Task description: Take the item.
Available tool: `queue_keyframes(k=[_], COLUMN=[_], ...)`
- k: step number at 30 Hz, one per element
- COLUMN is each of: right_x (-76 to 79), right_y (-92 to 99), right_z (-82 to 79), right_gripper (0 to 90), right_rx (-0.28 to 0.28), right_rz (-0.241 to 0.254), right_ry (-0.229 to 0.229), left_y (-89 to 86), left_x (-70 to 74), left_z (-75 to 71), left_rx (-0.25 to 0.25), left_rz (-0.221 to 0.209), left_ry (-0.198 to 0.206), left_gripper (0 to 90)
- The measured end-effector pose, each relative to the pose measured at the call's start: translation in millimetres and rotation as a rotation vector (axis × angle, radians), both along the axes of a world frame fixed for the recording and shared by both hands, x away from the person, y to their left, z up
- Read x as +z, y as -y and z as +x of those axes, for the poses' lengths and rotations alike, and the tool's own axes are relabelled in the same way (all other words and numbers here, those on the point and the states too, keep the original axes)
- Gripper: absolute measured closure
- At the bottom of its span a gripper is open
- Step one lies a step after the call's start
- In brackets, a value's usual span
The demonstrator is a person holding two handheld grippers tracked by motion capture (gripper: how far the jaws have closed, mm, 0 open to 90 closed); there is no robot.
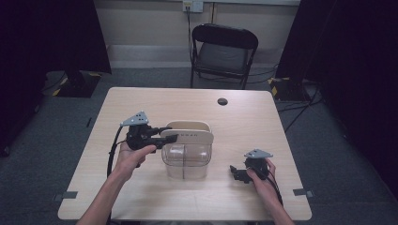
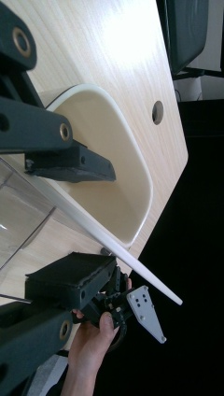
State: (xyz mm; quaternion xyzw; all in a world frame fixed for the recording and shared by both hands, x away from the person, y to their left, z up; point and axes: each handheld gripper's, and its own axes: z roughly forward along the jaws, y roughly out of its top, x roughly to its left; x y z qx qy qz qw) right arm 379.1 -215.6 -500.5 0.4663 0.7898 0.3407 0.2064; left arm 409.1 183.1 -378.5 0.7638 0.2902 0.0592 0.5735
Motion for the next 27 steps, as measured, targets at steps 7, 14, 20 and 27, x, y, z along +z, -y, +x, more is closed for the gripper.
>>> queue_keyframes(k=[7,14,20,27], right_x=[0.0,0.0,0.0,0.0], right_y=[0.0,0.0,0.0,0.0], right_z=[0.0,0.0,0.0,0.0], right_gripper=[12.3,12.3,12.3,12.3], right_rx=[0.001,0.000,0.001,0.001], right_rz=[0.000,0.000,-0.001,0.000], right_ry=[0.001,0.000,0.001,0.001], left_y=[-0.4,-0.5,-0.5,-0.7], left_x=[-0.2,-0.3,-0.4,-0.4], left_z=[0.3,0.5,0.6,1.0], left_rx=[-0.001,-0.002,-0.003,-0.002], left_rz=[-0.003,-0.005,-0.008,-0.010], left_ry=[0.001,-0.001,-0.003,-0.008], left_gripper=[52.6,52.8,52.8,52.8])
